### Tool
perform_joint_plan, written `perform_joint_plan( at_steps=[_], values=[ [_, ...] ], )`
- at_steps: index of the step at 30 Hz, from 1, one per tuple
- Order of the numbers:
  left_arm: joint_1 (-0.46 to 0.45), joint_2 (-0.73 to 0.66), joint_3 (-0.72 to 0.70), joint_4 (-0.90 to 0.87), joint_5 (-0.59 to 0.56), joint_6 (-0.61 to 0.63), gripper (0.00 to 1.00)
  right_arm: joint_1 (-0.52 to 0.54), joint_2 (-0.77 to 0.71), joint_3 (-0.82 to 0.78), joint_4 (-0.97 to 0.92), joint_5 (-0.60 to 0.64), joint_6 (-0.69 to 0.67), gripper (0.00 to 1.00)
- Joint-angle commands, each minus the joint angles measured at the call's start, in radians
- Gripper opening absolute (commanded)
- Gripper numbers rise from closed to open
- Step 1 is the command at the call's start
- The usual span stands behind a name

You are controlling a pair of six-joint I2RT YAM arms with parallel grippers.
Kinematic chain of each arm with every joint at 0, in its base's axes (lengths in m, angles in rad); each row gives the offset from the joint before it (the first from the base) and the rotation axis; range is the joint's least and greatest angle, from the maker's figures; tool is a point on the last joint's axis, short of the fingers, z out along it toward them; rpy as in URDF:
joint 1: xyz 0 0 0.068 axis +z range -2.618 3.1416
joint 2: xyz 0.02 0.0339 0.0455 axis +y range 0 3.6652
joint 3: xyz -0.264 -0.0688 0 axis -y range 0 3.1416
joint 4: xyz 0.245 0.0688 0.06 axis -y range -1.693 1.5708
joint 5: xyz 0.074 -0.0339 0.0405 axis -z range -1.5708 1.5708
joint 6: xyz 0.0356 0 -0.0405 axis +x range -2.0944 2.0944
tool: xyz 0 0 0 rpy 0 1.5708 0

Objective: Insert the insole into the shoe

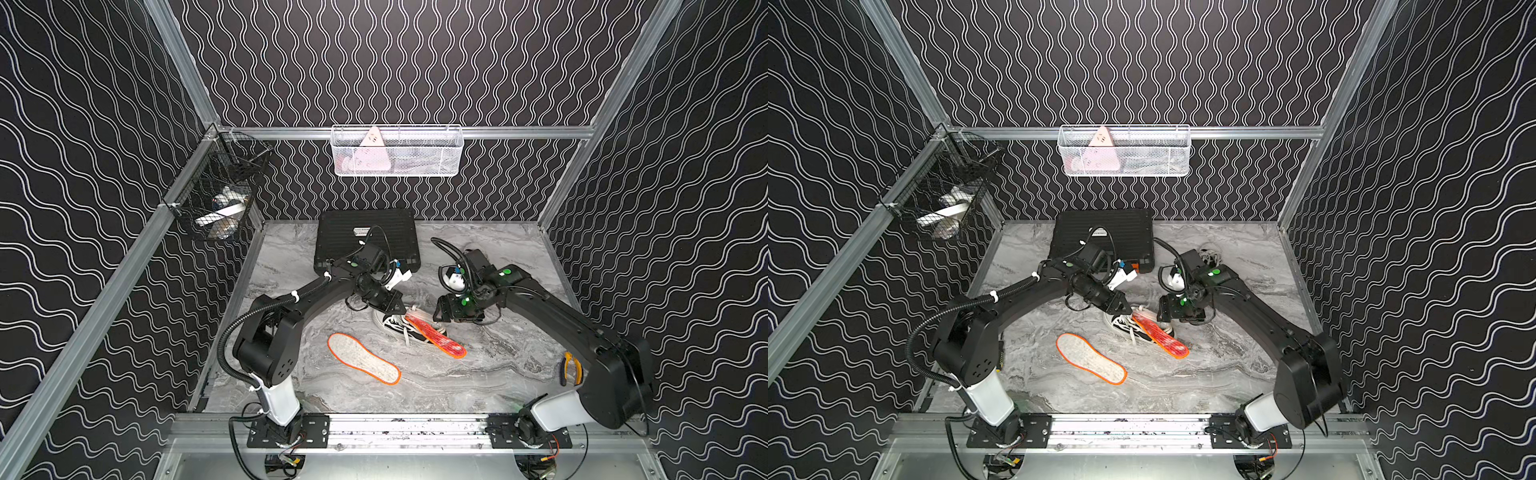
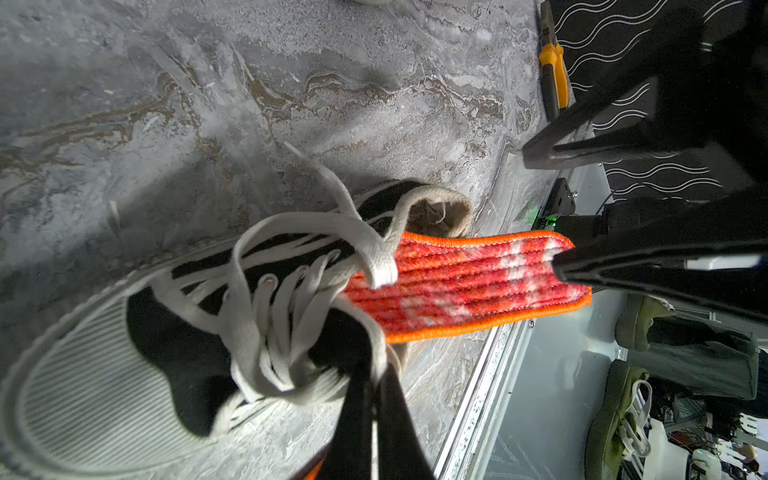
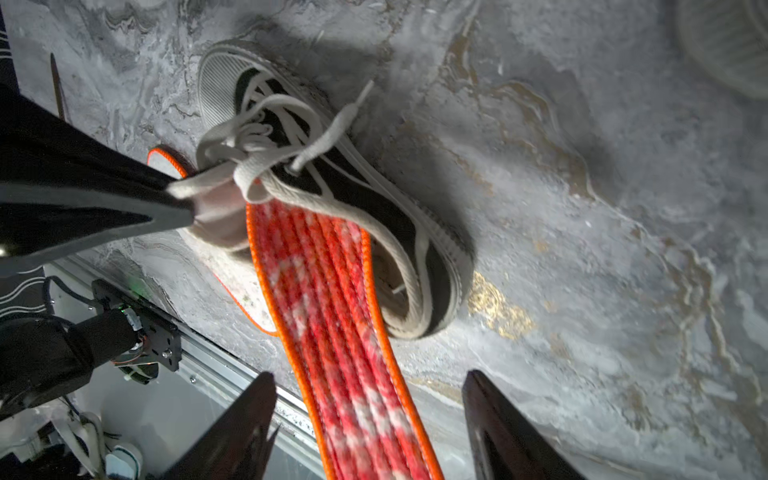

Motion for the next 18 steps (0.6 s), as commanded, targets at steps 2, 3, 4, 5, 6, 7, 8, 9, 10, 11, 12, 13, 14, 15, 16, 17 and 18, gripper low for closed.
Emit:
perform_joint_plan(
  at_steps=[2,3,4,5,6,7,8,9,10,11,12,13,14,15,16,17,18],
  values=[
    [0.001,-0.005,0.001,0.049,0.039,0.013,0.0,-0.019,-0.013,-0.04,-0.047,-0.032,0.189,0.72],
    [0.002,-0.003,0.0,0.052,0.039,0.012,0.0,-0.019,-0.02,-0.076,-0.022,-0.067,0.215,0.72],
    [0.002,0.0,0.002,0.054,0.039,0.011,0.0,-0.019,-0.027,-0.1,0.008,-0.115,0.244,0.71],
    [0.002,0.002,0.002,0.056,0.037,0.009,0.0,-0.019,-0.032,-0.119,0.035,-0.154,0.272,0.7],
    [0.001,0.003,0.004,0.056,0.036,0.008,0.0,-0.019,-0.032,-0.132,0.052,-0.18,0.289,0.69],
    [0.002,0.002,0.005,0.056,0.035,0.009,0.0,-0.019,-0.033,-0.146,0.069,-0.198,0.309,0.69],
    [0.001,0.001,0.007,0.057,0.036,0.007,0.0,-0.019,-0.033,-0.163,0.088,-0.215,0.324,0.68],
    [0.0,-0.002,0.009,0.059,0.035,0.007,0.0,-0.019,-0.033,-0.178,0.103,-0.226,0.336,0.68],
    [0.0,-0.003,0.008,0.057,0.032,0.006,0.0,-0.019,-0.03,-0.191,0.118,-0.24,0.347,0.68],
    [-0.001,-0.006,0.01,0.059,0.033,0.007,0.0,-0.019,-0.023,-0.2,0.133,-0.256,0.353,0.68],
    [0.0,-0.007,0.011,0.055,0.033,0.009,0.0,-0.019,-0.014,-0.207,0.141,-0.271,0.357,0.68],
    [0.0,-0.006,0.014,0.05,0.035,0.013,0.0,-0.019,-0.002,-0.213,0.15,-0.283,0.357,0.67],
    [0.0,-0.007,0.018,0.047,0.036,0.017,0.0,-0.019,0.008,-0.216,0.156,-0.292,0.361,0.67],
    [0.001,-0.008,0.019,0.047,0.038,0.019,0.0,-0.019,0.016,-0.222,0.167,-0.302,0.364,0.67],
    [0.0,-0.008,0.02,0.047,0.041,0.019,0.0,-0.019,0.022,-0.228,0.182,-0.311,0.371,0.66],
    [-0.001,-0.008,0.023,0.048,0.042,0.02,0.0,-0.019,0.028,-0.231,0.194,-0.314,0.376,0.66],
    [-0.001,-0.009,0.023,0.05,0.046,0.022,0.0,-0.019,0.035,-0.232,0.201,-0.315,0.38,0.66]
  ],
)
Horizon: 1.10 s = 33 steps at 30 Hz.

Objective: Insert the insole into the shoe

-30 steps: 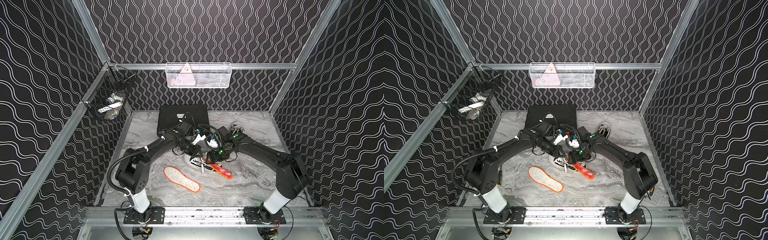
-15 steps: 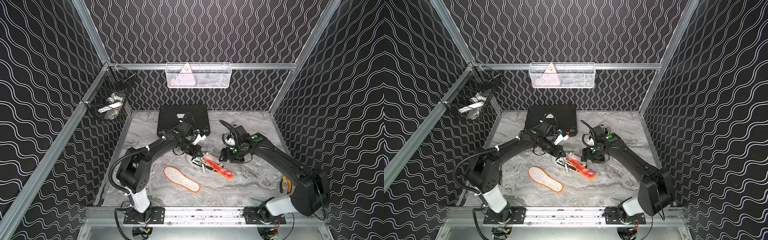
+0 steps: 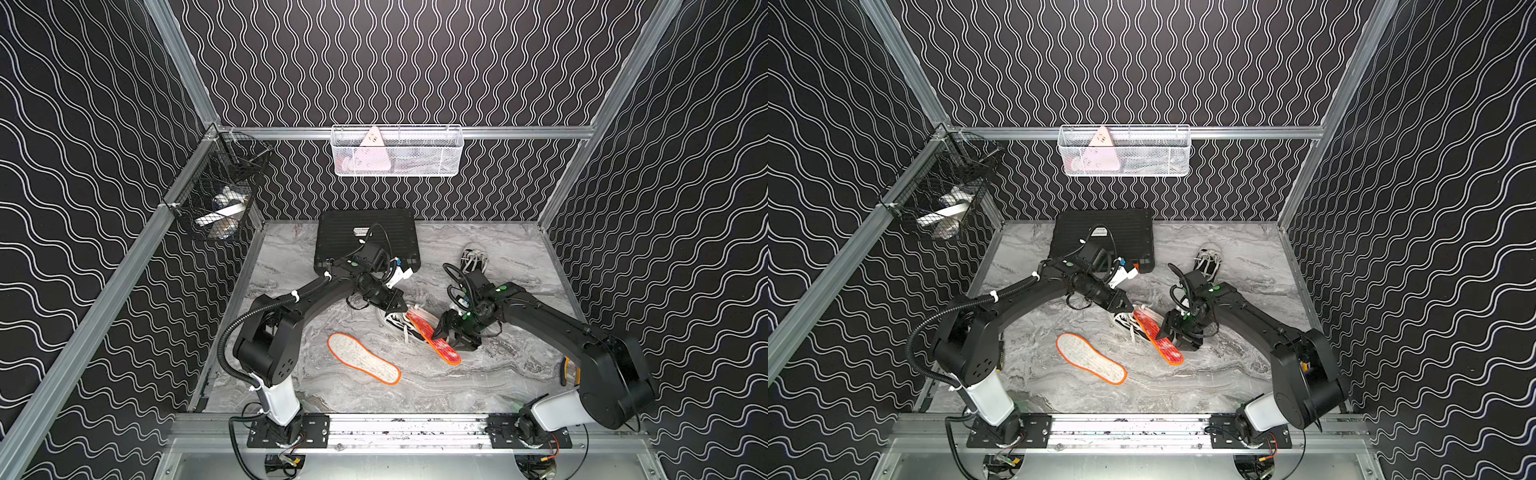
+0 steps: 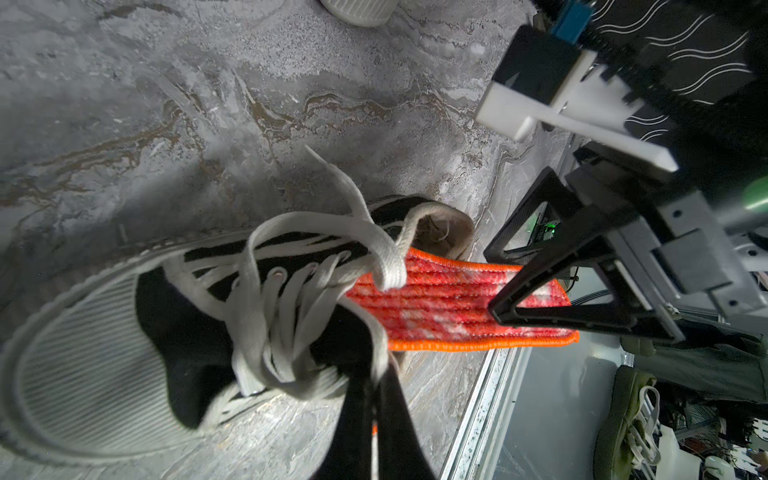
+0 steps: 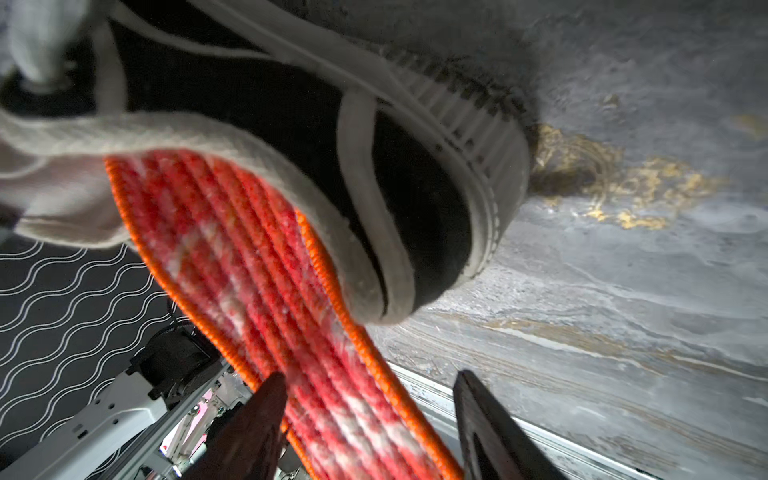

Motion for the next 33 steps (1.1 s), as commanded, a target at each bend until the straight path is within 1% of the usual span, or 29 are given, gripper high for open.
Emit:
perform_joint_plan(
  at_steps=[1,4,6,8,9,11,13,16,19,23,26,27,31,33],
  values=[
    [0.0,-0.011,0.012,0.031,0.043,0.018,0.0,0.0,0.021,-0.007,0.068,-0.049,0.042,0.66],
    [-0.001,-0.016,0.016,0.04,0.049,0.013,0.0,0.0,0.047,-0.019,0.103,-0.074,0.058,0.66],
    [-0.002,-0.016,0.019,0.038,0.052,0.017,0.0,0.0,0.051,-0.026,0.135,-0.089,0.076,0.63],
    [-0.001,-0.015,0.024,0.032,0.049,0.022,0.0,0.0,0.054,-0.032,0.165,-0.109,0.097,0.54],
    [-0.001,-0.014,0.024,0.034,0.047,0.025,0.0,0.0,0.057,-0.033,0.172,-0.116,0.102,0.48],
    [-0.001,-0.009,0.027,0.03,0.05,0.032,0.0,-0.001,0.057,-0.03,0.172,-0.108,0.105,0.34],
    [-0.002,-0.003,0.031,0.02,0.059,0.041,0.0,0.0,0.047,-0.012,0.149,-0.08,0.089,0.24],
    [-0.002,0.002,0.03,0.011,0.057,0.059,0.0,0.0,0.03,0.028,0.088,-0.028,0.039,0.16],
    [-0.001,0.014,0.036,-0.001,0.05,0.074,0.0,0.0,0.023,0.063,0.033,0.018,-0.016,0.12],
    [-0.001,0.029,0.04,-0.014,0.041,0.095,0.0,0.006,0.027,0.125,-0.056,0.073,-0.105,0.08],
    [-0.002,0.041,0.052,-0.02,0.043,0.103,0.0,0.019,0.054,0.172,-0.15,0.17,-0.199,0.08],
    [-0.001,0.044,0.053,-0.018,0.045,0.101,0.0,0.021,0.063,0.213,-0.164,0.196,-0.219,0.07],
    [-0.001,0.044,0.05,-0.013,0.067,0.101,0.0,0.055,0.061,0.244,-0.141,0.287,-0.28,0.07],
    [-0.001,0.047,0.054,-0.017,0.076,0.104,0.0,0.083,0.072,0.271,-0.152,0.383,-0.315,0.07]
  ],
)
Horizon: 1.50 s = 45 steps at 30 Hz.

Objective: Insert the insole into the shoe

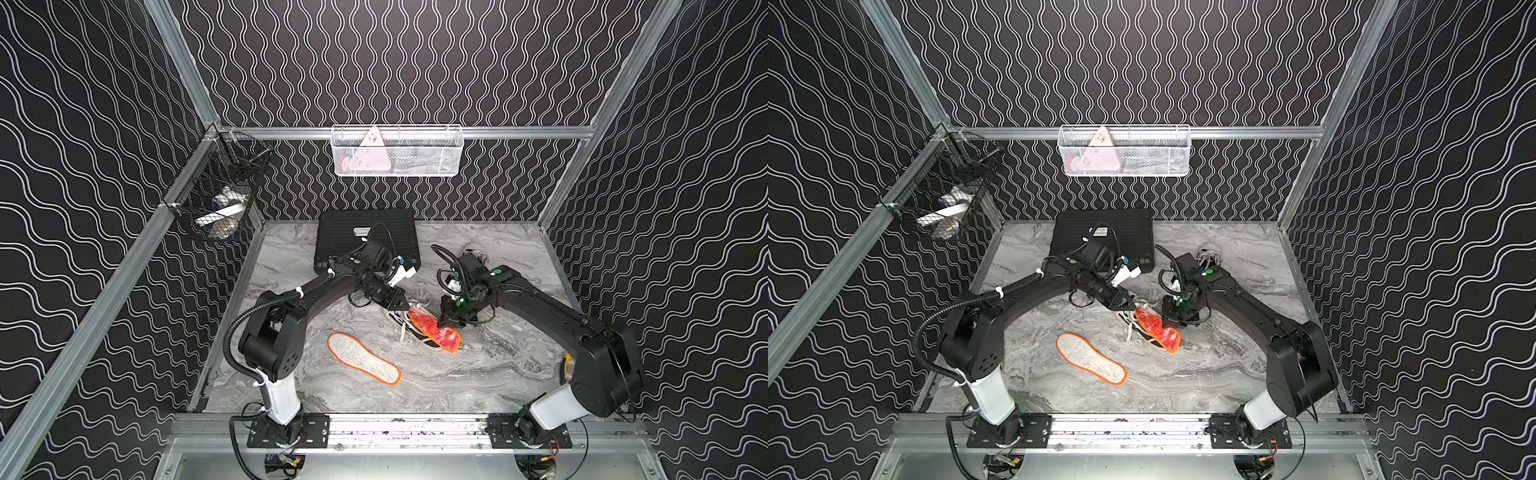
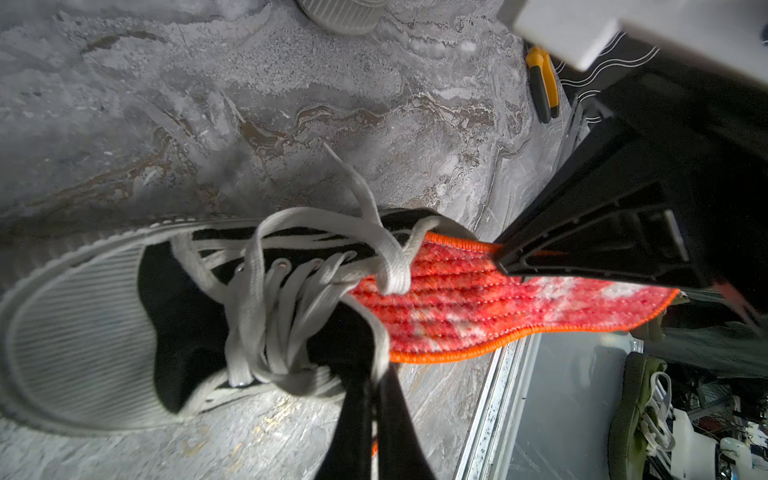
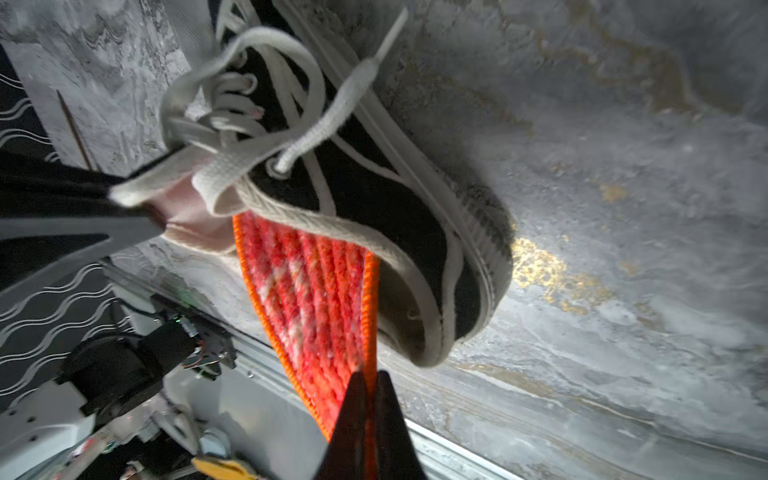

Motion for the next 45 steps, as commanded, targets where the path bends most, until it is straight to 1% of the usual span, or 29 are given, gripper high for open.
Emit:
perform_joint_plan(
  at_steps=[1,6,11,14,16,20,24,27,29,32,33,34,36,39,42,45],
  values=[
    [0.0,0.006,0.015,-0.008,0.061,0.036,0.0,0.034,0.016,0.045,-0.043,0.203,-0.1,0.07],
    [0.001,0.025,0.028,-0.025,0.056,0.042,0.0,0.058,-0.014,0.046,-0.038,0.302,-0.117,0.05],
    [0.0,0.042,0.046,-0.051,0.054,0.055,0.0,0.084,-0.008,0.031,0.004,0.387,-0.134,0.05],
    [-0.003,0.045,0.059,-0.065,0.05,0.061,0.0,0.097,0.016,0.065,0.02,0.384,-0.144,0.05],
    [-0.01,0.047,0.074,-0.078,0.057,0.069,0.0,0.098,0.042,0.109,-0.004,0.342,-0.143,0.06],
    [-0.052,0.055,0.11,-0.107,0.052,0.089,0.0,0.1,0.053,0.099,0.075,0.263,-0.138,0.06],
    [-0.043,0.042,0.067,-0.062,0.083,0.052,0.0,0.099,0.086,0.113,0.071,0.277,-0.14,0.06],
    [-0.022,0.022,0.029,-0.034,0.138,0.032,0.0,0.094,0.082,0.086,0.136,0.311,-0.165,0.07],
    [-0.023,0.017,0.02,-0.027,0.124,0.024,0.0,0.092,0.098,0.108,0.139,0.312,-0.192,0.07],
    [-0.014,0.019,0.011,-0.005,0.133,-0.005,0.0,0.093,0.117,0.152,0.128,0.243,-0.236,0.1],
    [-0.012,0.017,0.004,0.015,0.113,-0.026,0.0,0.093,0.129,0.165,0.117,0.222,-0.245,0.12],
    [-0.011,0.015,0.001,0.026,0.083,-0.043,0.0,0.091,0.141,0.186,0.079,0.212,-0.239,0.13],
    [-0.011,0.02,0.007,0.026,0.051,-0.054,0.0,0.061,0.178,0.223,-0.02,0.134,-0.214,0.19],
    [-0.011,0.003,-0.005,0.041,0.041,-0.061,0.0,0.017,0.171,0.154,-0.015,-0.015,-0.171,0.28],
    [-0.012,0.0,-0.003,0.024,0.041,-0.039,0.0,-0.006,0.142,0.082,0.013,-0.042,-0.132,0.3],
    [-0.012,0.001,0.003,0.0,0.053,-0.007,0.0,-0.035,0.119,0.046,0.022,-0.081,-0.088,0.33]
  ],
)
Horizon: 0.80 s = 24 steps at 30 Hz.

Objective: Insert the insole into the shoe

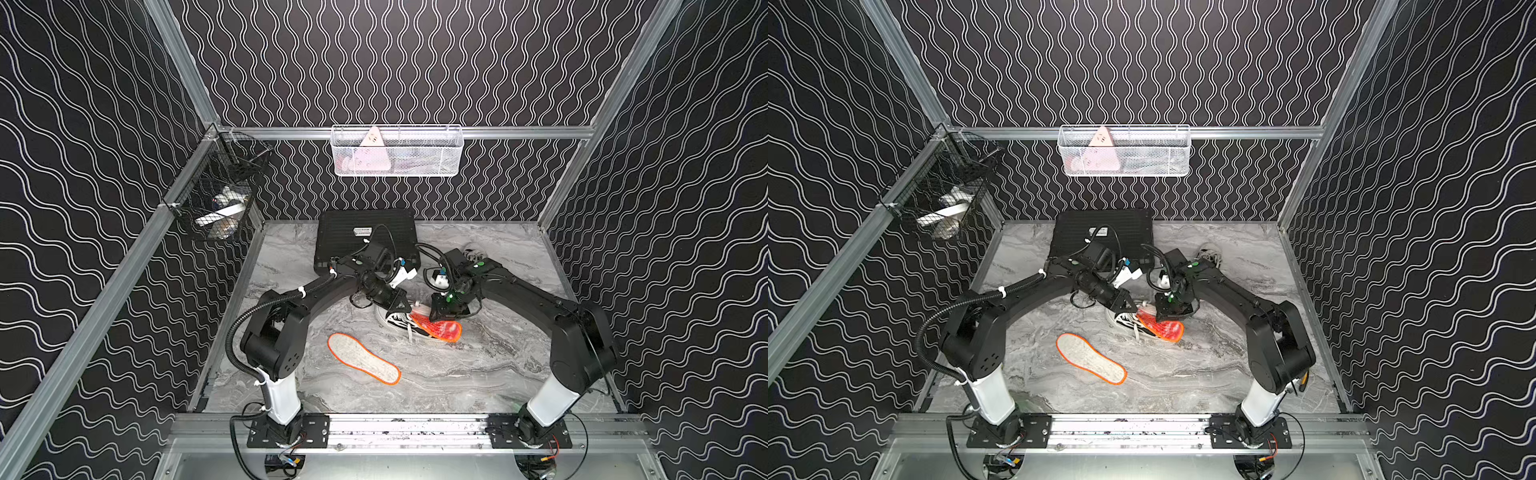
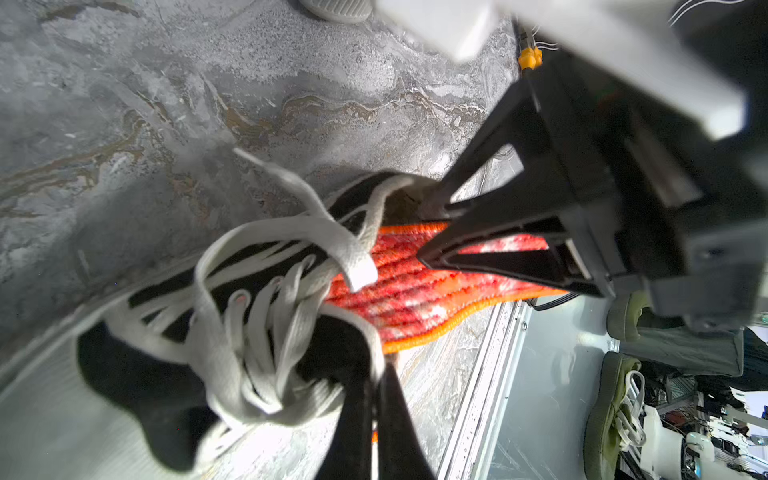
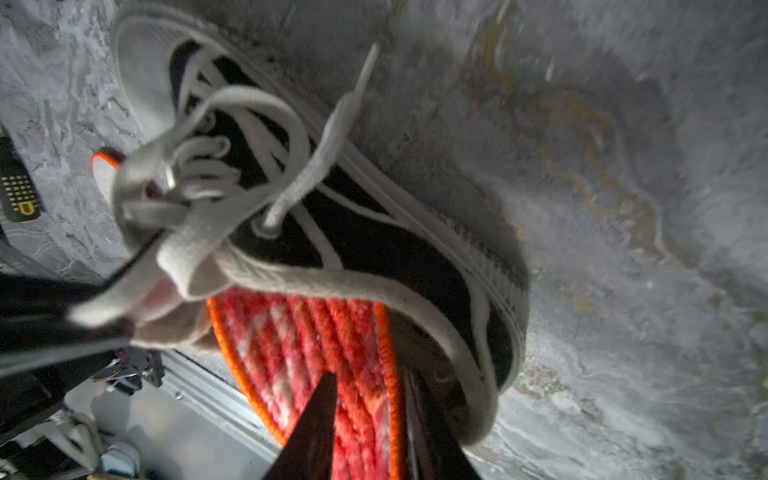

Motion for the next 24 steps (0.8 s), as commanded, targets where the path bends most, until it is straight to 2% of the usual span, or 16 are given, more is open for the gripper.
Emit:
perform_joint_plan(
  at_steps=[1,7,11,14,17,21,24],
  values=[
    [0.0,-0.009,0.006,-0.002,0.027,0.04,0.0,-0.026,-0.028,-0.033,0.011,-0.105,0.075,0.33],
    [0.0,-0.031,-0.012,0.037,-0.041,0.007,0.0,-0.038,-0.069,-0.121,0.08,-0.199,0.285,0.4],
    [-0.002,-0.045,-0.034,0.08,-0.077,-0.036,0.0,-0.038,-0.129,-0.187,0.149,-0.173,0.382,0.46],
    [-0.002,-0.039,-0.033,0.07,-0.072,-0.029,0.0,-0.037,-0.18,-0.168,0.145,-0.141,0.346,0.49],
    [-0.002,-0.02,-0.015,0.044,-0.079,-0.017,0.0,-0.023,-0.176,-0.104,0.076,-0.121,0.256,0.51],
    [-0.003,-0.007,0.006,0.026,-0.092,-0.033,0.0,0.07,-0.189,-0.051,0.058,-0.018,0.135,0.55],
    [-0.002,-0.01,0.009,0.022,-0.081,-0.048,0.0,0.141,-0.21,-0.075,0.159,0.041,0.056,0.56]
  ],
)
